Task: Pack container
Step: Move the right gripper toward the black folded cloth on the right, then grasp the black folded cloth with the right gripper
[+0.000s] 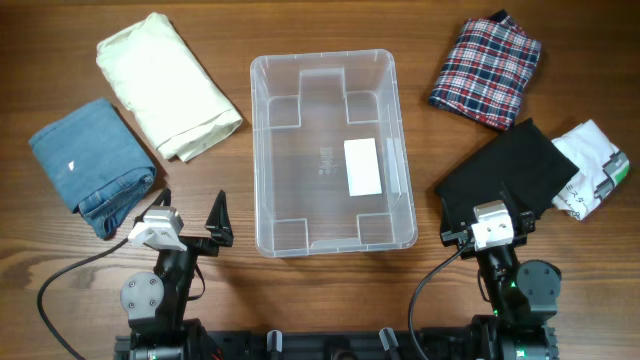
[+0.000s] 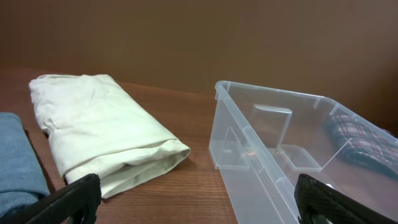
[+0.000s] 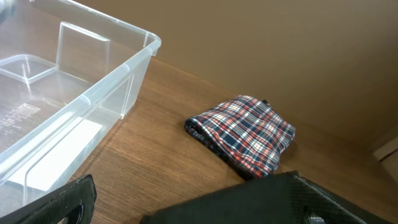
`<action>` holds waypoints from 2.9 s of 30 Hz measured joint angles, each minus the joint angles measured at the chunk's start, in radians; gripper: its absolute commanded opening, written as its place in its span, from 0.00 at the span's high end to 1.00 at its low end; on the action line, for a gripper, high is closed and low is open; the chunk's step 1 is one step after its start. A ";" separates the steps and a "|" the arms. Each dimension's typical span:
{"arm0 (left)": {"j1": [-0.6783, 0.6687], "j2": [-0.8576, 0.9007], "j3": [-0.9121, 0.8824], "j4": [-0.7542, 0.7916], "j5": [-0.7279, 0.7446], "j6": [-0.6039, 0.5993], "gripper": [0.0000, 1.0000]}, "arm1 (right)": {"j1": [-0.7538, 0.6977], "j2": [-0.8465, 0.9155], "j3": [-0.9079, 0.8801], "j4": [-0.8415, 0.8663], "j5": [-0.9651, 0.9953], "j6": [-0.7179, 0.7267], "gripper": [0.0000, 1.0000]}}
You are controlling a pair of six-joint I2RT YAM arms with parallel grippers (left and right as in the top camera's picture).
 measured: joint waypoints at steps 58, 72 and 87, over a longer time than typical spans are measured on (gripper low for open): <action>0.000 0.019 0.032 -0.060 0.001 -0.010 0.00 | 0.000 0.007 0.032 0.000 -0.037 0.657 0.00; 0.000 0.790 0.993 -0.769 -0.030 -0.061 0.00 | -0.103 1.020 1.057 -0.853 0.062 0.606 0.00; 0.000 0.787 1.001 -0.779 -0.030 -0.061 0.00 | -0.695 1.217 0.600 -0.457 -0.225 0.507 0.00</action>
